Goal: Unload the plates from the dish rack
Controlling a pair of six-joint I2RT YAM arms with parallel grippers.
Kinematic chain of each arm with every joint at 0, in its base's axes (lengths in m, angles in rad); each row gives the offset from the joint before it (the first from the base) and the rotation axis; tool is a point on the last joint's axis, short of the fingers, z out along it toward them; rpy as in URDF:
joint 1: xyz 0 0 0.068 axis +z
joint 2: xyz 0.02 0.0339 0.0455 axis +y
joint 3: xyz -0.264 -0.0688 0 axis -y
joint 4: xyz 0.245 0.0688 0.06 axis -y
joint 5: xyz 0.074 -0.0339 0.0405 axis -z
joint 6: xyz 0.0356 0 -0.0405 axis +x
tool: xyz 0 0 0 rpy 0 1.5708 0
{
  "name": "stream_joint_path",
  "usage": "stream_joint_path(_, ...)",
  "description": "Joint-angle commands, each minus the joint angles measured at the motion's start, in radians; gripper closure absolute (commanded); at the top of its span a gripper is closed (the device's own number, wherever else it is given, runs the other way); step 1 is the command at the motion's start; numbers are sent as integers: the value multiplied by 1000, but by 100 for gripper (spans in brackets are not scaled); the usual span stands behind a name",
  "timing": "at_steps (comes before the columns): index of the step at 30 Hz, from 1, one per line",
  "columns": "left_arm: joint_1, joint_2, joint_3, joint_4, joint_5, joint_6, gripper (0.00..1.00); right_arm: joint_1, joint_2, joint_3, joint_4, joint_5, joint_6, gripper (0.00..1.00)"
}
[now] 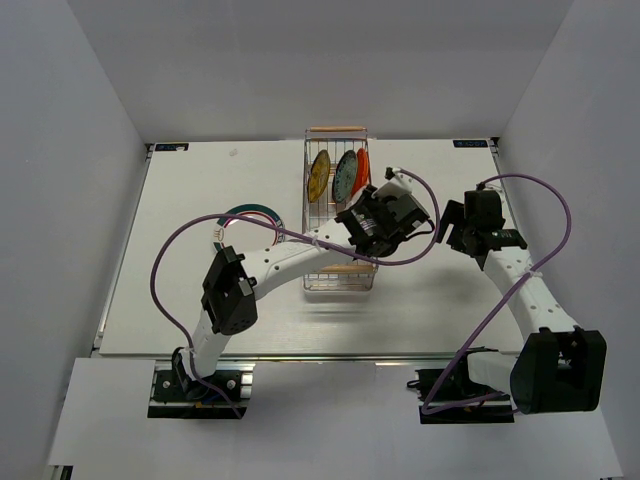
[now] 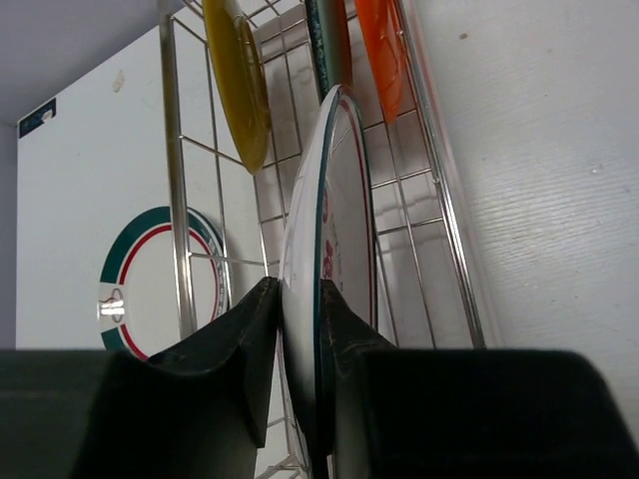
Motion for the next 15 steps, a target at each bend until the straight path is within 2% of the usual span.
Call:
stream_joint_path(1,-9,-68,56,-9,-49,-2,78,-3,5,12,-4,18,7,11)
stream_joint_path(4,-9,-75,56,-15,-112,-1,87,0,6,11,-4,20,7,11)
stream_joint_path(10,-9,-79,56,-17,-235,15,95,-2,11,12,-10,21,9,11)
stream_joint_path(11,-9,-79,58,-12,-250,16,100,-2,12,12,-7,20,9,11)
stream_joint_path(15,-9,-82,38,52,-354,81,100,-2,14,14,-5,26,9,11)
